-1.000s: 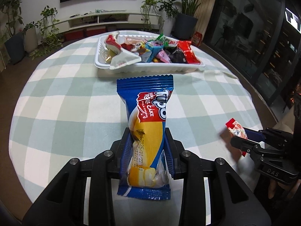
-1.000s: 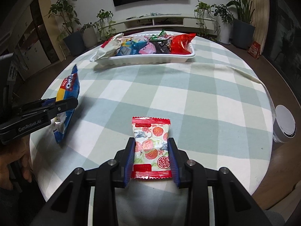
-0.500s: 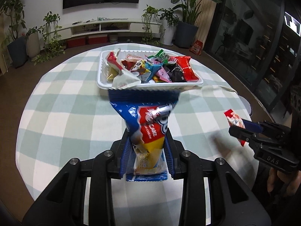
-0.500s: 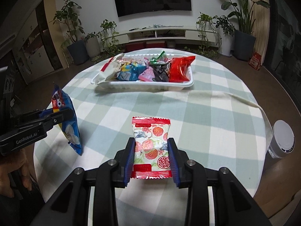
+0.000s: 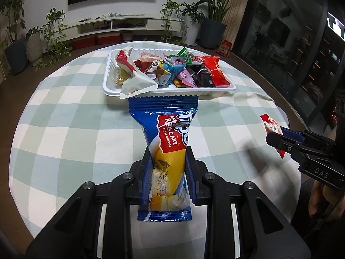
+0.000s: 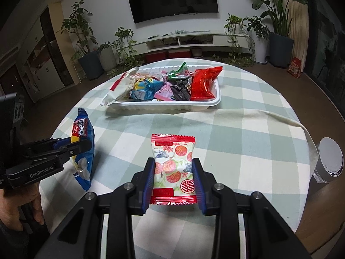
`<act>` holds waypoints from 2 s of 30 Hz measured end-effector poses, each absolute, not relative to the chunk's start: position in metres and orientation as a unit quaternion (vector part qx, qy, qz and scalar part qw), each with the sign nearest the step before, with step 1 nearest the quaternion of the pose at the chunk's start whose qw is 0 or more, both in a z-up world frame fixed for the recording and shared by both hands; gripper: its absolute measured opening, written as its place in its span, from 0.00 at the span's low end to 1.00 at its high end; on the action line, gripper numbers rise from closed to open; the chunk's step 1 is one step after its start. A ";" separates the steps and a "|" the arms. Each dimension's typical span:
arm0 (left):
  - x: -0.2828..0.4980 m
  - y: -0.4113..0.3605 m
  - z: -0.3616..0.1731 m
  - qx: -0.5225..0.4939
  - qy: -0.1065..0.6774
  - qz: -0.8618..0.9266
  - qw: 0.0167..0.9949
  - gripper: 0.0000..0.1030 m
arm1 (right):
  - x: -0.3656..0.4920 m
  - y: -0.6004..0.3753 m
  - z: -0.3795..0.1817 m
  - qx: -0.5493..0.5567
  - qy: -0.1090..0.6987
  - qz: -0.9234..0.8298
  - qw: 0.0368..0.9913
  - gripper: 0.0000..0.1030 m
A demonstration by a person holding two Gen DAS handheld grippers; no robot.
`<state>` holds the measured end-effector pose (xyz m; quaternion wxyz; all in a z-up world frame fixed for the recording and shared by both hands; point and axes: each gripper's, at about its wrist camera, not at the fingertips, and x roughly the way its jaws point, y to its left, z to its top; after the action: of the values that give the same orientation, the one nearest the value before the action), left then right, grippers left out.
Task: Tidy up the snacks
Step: 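Carry the Tipo packet and candy packet into the white tray and release both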
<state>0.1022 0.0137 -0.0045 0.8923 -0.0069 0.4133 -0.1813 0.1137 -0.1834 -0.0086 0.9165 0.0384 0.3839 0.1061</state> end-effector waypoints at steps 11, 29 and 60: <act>0.107 0.021 0.032 -0.022 0.387 -0.191 0.902 0.24 | 0.126 -0.179 0.017 0.039 0.358 0.133 0.923 0.35; 0.304 -0.017 0.069 0.003 0.435 -0.189 0.880 0.25 | 0.331 -0.158 0.032 0.030 0.345 0.146 0.927 0.35; 0.329 -0.033 0.035 0.007 0.458 -0.122 0.880 0.87 | 0.355 -0.168 -0.005 -0.016 0.382 0.100 0.919 0.63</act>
<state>0.3290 -0.0333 0.0351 0.8803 0.0066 0.4583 -0.1223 0.3551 -0.1684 -0.0047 0.9185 -0.0161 0.3820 0.1004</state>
